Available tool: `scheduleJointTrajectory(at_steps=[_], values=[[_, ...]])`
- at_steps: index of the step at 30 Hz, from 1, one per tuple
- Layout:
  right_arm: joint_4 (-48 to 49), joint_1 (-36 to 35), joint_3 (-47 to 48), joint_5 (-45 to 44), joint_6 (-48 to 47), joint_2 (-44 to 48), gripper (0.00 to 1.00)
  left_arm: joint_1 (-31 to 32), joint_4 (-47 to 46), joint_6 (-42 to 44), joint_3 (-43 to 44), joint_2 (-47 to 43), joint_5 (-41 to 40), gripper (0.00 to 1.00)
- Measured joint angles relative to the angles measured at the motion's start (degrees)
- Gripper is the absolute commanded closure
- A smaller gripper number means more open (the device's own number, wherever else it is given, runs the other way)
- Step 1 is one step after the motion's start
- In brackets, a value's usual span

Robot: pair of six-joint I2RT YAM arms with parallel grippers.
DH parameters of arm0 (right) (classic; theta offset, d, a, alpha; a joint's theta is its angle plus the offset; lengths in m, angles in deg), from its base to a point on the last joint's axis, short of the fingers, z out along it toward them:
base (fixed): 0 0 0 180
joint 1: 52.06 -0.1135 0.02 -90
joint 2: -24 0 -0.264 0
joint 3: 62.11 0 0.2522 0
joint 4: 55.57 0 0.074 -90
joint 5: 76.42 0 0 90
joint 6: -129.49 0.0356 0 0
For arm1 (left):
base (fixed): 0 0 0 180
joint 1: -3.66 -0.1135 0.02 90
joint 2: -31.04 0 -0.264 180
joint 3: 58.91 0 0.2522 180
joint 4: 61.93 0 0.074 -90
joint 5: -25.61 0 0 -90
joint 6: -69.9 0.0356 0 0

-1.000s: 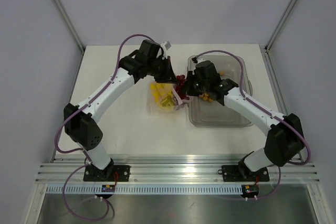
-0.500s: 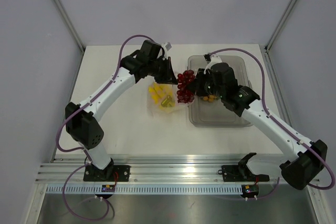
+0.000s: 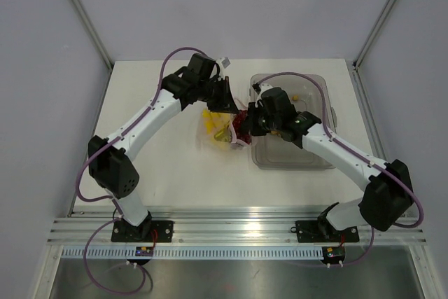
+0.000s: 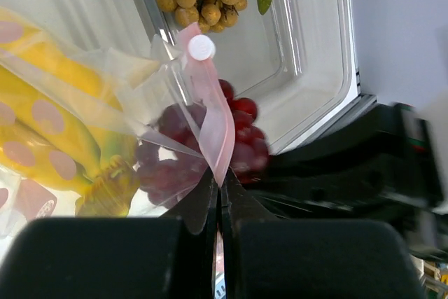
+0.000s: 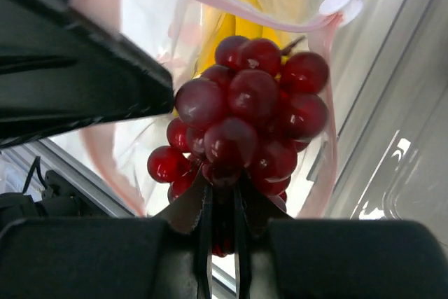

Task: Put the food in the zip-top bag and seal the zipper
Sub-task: Place the fake fruit in the zipper food storage bag.

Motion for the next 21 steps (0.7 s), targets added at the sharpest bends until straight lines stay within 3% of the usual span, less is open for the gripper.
scheduleJointTrajectory(at_steps=[11,20,21], values=[[0.4,-0.1,2.2,3.6,-0.7,-8.1,0.96,0.0,0.0,0.0,0.0,0.0,2.6,1.0],[3.7,-0.2,5.4,-4.3,4.3,-8.1,0.95,-0.1,-1.1,0.1,-1.2,-2.7,3.9,1.0],[4.0,-0.2,5.8,-5.3,4.6,-8.2,0.89,-0.1,-1.2,0.2,-1.3,-3.1,4.0,1.0]])
